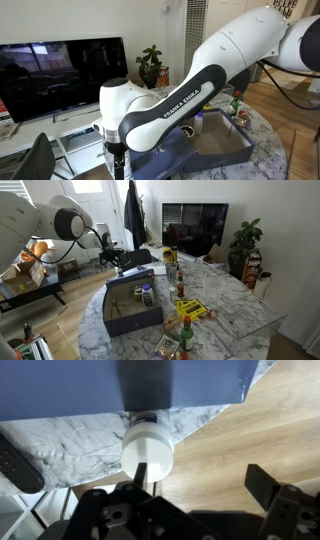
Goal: Put the white bottle into the box
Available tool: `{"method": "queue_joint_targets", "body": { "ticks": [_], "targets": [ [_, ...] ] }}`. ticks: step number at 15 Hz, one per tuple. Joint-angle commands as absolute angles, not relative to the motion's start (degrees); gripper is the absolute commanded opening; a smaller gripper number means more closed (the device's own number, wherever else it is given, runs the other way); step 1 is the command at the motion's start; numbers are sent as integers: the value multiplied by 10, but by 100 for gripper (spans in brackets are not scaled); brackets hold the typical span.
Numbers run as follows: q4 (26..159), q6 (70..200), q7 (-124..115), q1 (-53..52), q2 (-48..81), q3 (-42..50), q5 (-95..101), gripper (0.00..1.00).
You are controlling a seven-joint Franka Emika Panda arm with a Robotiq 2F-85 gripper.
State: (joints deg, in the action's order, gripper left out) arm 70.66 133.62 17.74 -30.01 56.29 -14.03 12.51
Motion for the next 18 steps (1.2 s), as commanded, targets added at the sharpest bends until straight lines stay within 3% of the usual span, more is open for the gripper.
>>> {"method": "queue_joint_targets", "body": {
  "ticks": [1,14,16,18],
  "targets": [
    [681,1347,174,-319,574,-127,147,100],
    [604,1277,177,-304,634,-115,134,100],
    [595,1269,178,-304,642,-118,133,74],
    [599,1284,190,-302,643,-125,131,58]
  ]
}}
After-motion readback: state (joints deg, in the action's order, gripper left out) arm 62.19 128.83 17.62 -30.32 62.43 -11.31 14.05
